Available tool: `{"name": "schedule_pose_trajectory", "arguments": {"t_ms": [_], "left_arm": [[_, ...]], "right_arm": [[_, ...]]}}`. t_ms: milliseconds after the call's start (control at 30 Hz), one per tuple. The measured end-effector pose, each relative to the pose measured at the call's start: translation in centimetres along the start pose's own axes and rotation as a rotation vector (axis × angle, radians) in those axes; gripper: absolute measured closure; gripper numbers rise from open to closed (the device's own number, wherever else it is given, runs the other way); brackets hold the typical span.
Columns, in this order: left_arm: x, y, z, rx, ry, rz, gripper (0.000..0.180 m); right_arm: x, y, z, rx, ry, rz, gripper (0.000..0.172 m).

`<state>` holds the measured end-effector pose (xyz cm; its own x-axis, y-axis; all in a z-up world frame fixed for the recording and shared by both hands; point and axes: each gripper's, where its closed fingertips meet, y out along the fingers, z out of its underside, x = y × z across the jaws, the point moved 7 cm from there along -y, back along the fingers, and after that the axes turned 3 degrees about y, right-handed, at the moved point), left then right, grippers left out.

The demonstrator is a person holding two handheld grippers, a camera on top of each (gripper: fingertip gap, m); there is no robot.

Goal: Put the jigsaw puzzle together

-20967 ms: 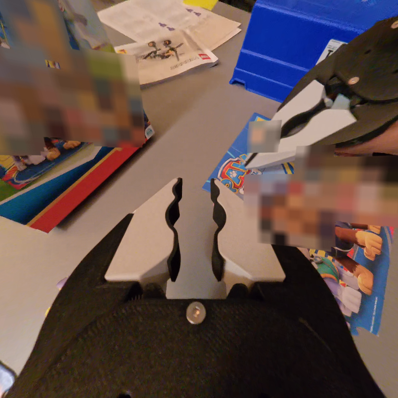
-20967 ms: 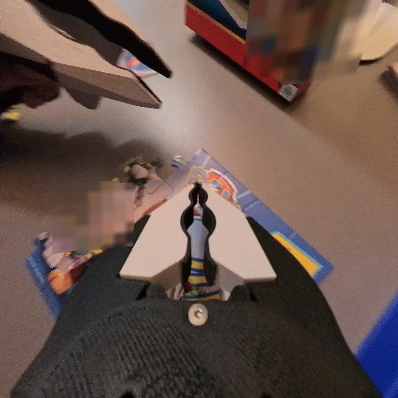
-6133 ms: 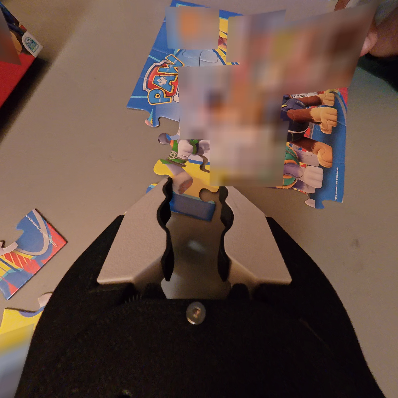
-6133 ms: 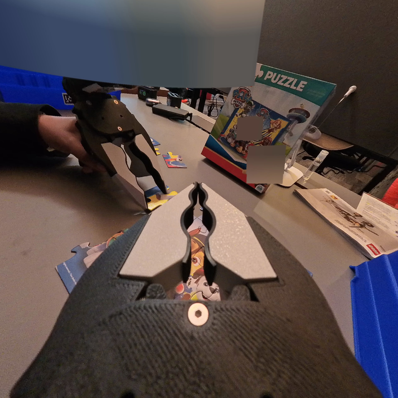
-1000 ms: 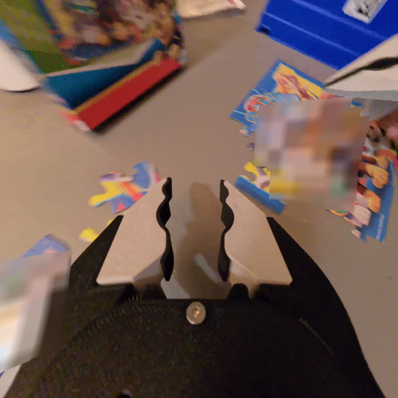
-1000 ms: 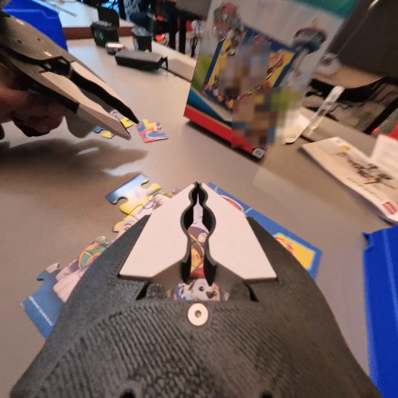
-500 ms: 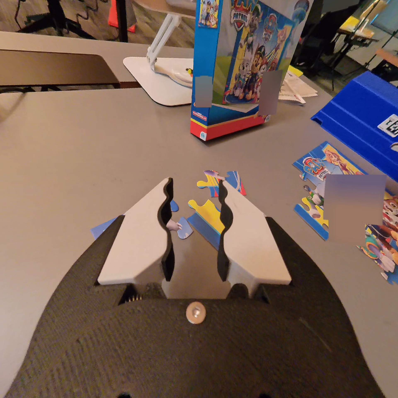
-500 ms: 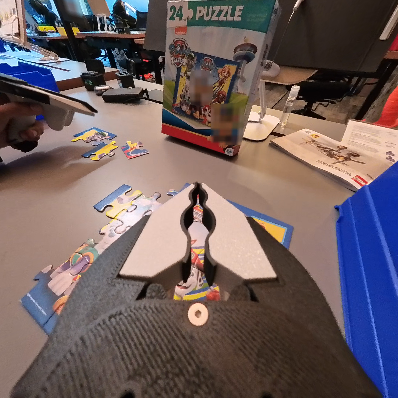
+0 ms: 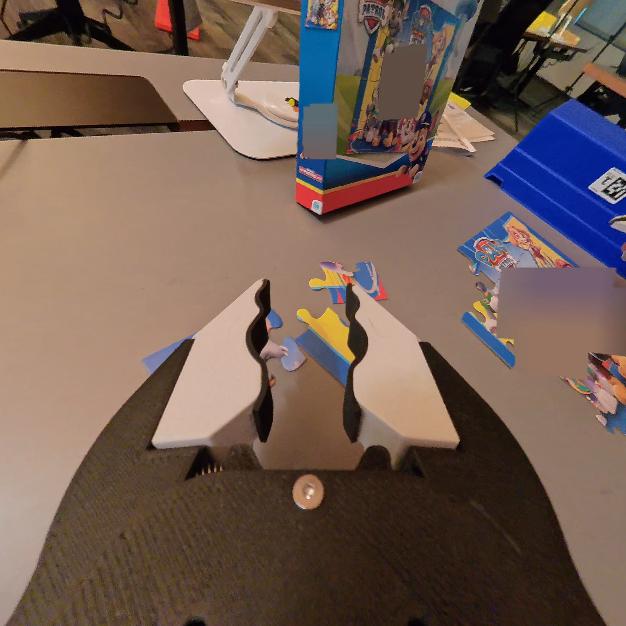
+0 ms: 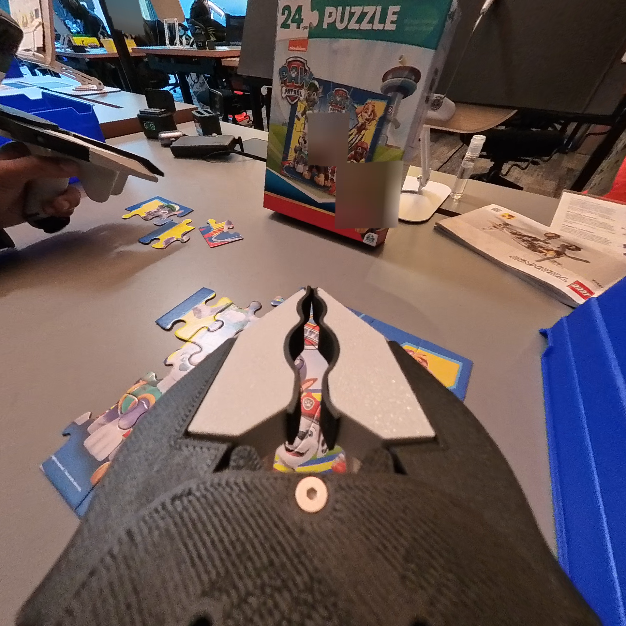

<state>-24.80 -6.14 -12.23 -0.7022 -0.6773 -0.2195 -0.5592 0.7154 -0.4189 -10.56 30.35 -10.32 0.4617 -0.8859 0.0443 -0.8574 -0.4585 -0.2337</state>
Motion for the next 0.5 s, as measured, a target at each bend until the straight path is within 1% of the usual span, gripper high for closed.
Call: {"name": "schedule_pose_trajectory", "arguments": {"t_ms": [133, 267, 500], "left_arm": [[1.6, -1.0, 0.0, -0.012, 0.001, -0.059, 0.138], [2.2, -2.5, -0.6, -0.098, -0.025, 0.04, 0.125], [3.2, -3.4, -0.7, -0.146, -0.087, 0.047, 0.122]], "right_arm": [[0.1, 0.1, 0.0, 0.004, -0.005, -0.003, 0.172], [0.3, 0.2, 0.1, 0.007, -0.008, -0.007, 0.172], [0.4, 0.3, 0.1, 0.012, -0.019, -0.007, 0.172]]}}
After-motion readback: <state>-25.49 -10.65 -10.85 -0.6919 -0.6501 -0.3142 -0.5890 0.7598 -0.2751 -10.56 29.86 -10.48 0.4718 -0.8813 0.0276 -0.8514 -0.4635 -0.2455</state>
